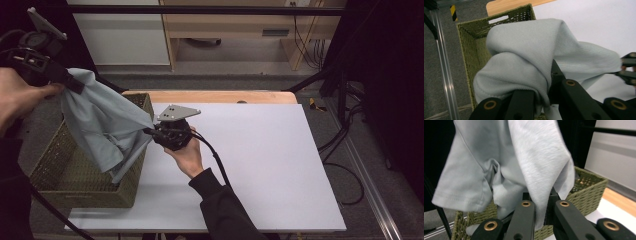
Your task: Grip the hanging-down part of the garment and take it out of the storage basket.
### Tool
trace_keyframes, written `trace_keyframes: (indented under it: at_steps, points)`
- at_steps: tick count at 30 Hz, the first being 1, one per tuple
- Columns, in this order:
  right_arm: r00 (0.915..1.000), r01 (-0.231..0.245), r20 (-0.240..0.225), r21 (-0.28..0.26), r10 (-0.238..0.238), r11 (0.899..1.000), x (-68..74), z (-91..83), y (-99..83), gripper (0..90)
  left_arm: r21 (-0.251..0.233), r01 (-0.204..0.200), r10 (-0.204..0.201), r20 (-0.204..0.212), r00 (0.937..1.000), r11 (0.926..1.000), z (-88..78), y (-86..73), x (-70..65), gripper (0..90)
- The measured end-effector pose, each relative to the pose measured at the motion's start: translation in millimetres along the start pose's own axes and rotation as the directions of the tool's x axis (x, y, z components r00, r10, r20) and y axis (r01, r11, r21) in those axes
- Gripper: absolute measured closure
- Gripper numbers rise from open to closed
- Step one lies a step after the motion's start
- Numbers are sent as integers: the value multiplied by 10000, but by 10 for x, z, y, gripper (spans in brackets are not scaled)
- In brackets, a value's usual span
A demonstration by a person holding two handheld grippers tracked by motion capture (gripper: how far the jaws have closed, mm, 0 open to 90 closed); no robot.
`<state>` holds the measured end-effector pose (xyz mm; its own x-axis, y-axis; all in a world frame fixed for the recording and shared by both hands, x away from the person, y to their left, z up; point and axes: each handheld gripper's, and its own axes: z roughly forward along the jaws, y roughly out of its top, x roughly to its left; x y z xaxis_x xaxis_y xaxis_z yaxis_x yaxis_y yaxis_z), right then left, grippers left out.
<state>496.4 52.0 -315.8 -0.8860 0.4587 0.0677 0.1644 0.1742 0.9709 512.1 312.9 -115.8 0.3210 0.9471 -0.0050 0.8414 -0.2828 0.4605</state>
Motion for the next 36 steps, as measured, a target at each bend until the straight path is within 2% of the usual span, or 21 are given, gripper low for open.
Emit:
trace_keyframes:
  at_steps: [6,12,21,30,34,36]
  points:
    - [9994,107,336,-256,-98,9996,-69,-276,168,891,0,-38,38,164,9999,10000,18,0,-6,844]
    - [9956,635,717,-365,-607,9973,-74,-498,340,891,-13,-211,211,230,9995,9998,37,45,-104,844]
    - [9921,702,1128,-1317,-554,9888,-118,-830,546,891,-124,-479,485,525,9974,9988,47,103,-242,844]
    - [9884,784,1419,-1693,-544,9824,-135,-945,589,891,-58,-653,655,662,9957,9979,103,138,-318,844]
    - [9847,952,1586,-1386,-728,9858,-136,-923,539,890,19,-674,671,603,9959,9977,118,136,-328,844]
    - [9851,876,1581,-1216,-678,9887,-148,-895,470,888,29,-698,695,614,9957,9976,131,126,-332,844]
